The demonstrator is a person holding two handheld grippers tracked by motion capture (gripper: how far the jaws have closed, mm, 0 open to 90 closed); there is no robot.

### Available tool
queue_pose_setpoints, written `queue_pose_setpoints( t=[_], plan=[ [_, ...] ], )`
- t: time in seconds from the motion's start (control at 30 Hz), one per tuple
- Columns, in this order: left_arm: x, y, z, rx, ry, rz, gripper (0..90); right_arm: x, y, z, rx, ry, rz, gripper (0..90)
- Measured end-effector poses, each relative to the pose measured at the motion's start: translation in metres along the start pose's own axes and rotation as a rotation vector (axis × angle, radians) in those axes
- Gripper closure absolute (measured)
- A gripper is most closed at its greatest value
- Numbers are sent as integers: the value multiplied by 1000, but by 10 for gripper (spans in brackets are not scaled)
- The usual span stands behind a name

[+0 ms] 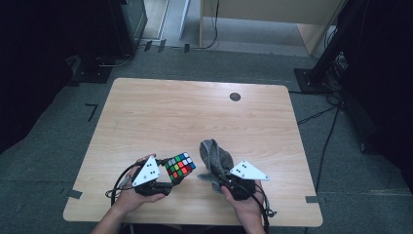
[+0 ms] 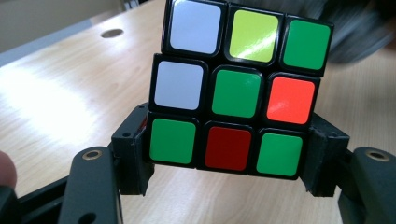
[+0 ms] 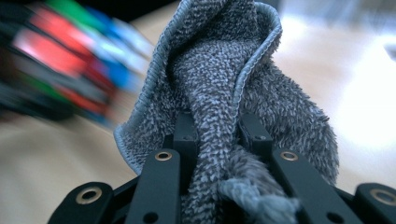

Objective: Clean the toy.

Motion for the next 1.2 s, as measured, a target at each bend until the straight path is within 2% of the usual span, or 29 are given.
queue_pose_setpoints(
  t=[0.1, 0.2, 0.23, 0.27, 0.3, 0.37, 0.4, 0.5, 0.57, 0.67, 0.7, 0.73, 0.8, 0.87, 0.9, 0.93, 0.97, 1.0, 1.07, 1.1, 1.13, 1.2],
  plan=[
    [-1, -12, 4, 36, 9, 29, 327, -19, 21, -8, -86, -77, -27, 726],
    [-4, -21, 5, 56, 6, 55, 328, -27, 38, -10, -173, -108, -36, 722],
    [-5, -23, 4, 58, 6, 59, 328, -28, 44, -8, -188, -98, -56, 718],
    [-5, -24, 4, 52, 3, 69, 328, -28, 46, -7, -182, -94, -71, 716],
    [-6, -24, 2, 62, -5, 69, 329, -28, 46, -7, -180, -102, -66, 715],
    [-7, -23, -2, 100, -24, 45, 332, -24, 37, -7, -189, -112, 0, 716],
    [-8, -22, -3, 100, -27, 42, 333, -21, 31, -6, -171, -100, 31, 717],
    [-7, -23, -1, 81, -16, 57, 333, -12, 19, -3, -144, -60, 72, 715],
    [-7, -23, 0, 73, -9, 63, 333, -13, 21, -4, -143, -62, 61, 710],
    [-8, -25, -1, 78, -18, 66, 334, -22, 32, -7, -172, -106, 15, 700],
    [-9, -25, -2, 74, -20, 69, 334, -24, 35, -8, -154, -104, -4, 699],
    [-9, -24, -3, 71, -17, 72, 334, -23, 34, -8, -152, -104, -2, 698],
    [-9, -24, -2, 60, -7, 75, 334, -19, 28, -5, -134, -75, 23, 698],
    [-8, -24, 0, 42, 11, 74, 334, -12, 22, -2, -79, -25, 34, 699],
    [-8, -24, 2, 20, 25, 82, 334, -11, 22, -3, -75, -29, 35, 698],
    [-8, -25, 4, -6, 46, 94, 334, -13, 24, -4, -75, -38, 25, 697],
    [-8, -26, 7, -26, 69, 97, 334, -17, 29, -5, -74, -51, -11, 694],
    [-8, -27, 9, -41, 98, 101, 333, -21, 37, -5, -77, -59, -61, 687],
    [-8, -32, 15, -100, 126, 127, 333, -27, 53, -4, -65, -49, -163, 664],
    [-9, -36, 17, -137, 149, 139, 333, -28, 61, -1, -41, -38, -215, 660],
    [-10, -38, 19, -157, 160, 145, 333, -27, 70, 1, 0, -16, -277, 659],
    [-12, -42, 22, -180, 175, 129, 334, -25, 80, 4, 28, 2, -330, 662]
  ],
)
Point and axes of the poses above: each handheld gripper's, and its own axes: z roughly forward along the jaws, x roughly out of its underside, y roughly to its left, the point moved 4 cm from there along z, roughly forward along the jaws, and after that the axes turned 12 degrees about -z, right-handed, at the moved point
